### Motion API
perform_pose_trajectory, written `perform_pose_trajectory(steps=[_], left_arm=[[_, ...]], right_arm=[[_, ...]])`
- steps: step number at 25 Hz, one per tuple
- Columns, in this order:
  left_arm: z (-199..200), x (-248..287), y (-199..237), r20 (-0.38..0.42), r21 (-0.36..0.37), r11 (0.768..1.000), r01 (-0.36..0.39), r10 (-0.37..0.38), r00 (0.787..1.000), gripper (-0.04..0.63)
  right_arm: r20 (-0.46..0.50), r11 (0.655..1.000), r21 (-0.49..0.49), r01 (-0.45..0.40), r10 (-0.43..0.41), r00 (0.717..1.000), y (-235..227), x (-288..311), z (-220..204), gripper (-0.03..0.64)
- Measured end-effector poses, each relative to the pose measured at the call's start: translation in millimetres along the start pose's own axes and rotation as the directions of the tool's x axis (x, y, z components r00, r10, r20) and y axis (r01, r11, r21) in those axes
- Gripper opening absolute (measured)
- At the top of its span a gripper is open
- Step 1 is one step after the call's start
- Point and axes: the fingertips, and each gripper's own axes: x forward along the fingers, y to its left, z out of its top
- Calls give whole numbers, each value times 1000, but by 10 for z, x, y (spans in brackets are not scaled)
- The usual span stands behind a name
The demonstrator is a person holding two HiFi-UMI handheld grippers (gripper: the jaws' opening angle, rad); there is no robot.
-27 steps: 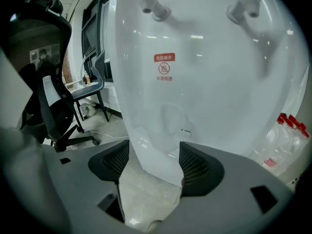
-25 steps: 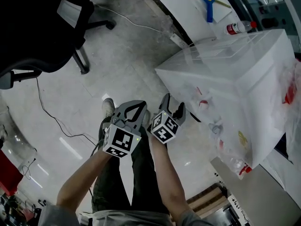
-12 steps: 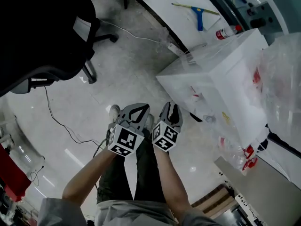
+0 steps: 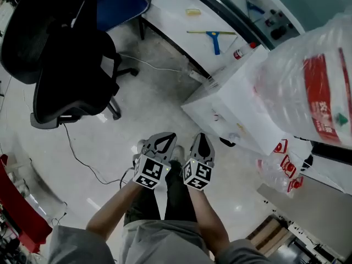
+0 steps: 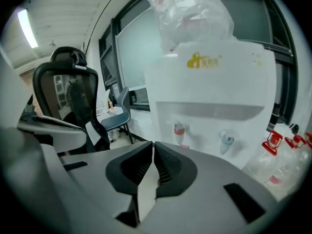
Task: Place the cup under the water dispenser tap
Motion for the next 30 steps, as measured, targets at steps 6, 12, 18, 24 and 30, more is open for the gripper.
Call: perform_pose_trajectory(steps=[6, 12, 18, 24, 30], left_arm=[[558, -314, -61, 62, 55, 998, 30, -34, 998, 9], [1121, -677, -203, 97, 74, 996, 46, -53, 994, 8], [1691, -993, -367, 150, 95, 993, 70, -84, 985, 9], [2075, -1170, -572, 180, 123, 987, 102, -123, 976, 8], [2318, -1262, -781, 196, 154, 978, 138, -167, 966, 9]], right_arm=[[130, 996, -6, -86, 86, 988, 336, -446, 710, 12], [190, 984, 4, -178, 174, 966, 477, -919, 1237, 11], [240, 971, 3, -240, 233, 943, 541, -1355, 1729, 11], [286, 964, 3, -264, 253, 924, 483, -1703, 2117, 11], [313, 954, 39, -297, 270, 911, 387, -1909, 2298, 11]])
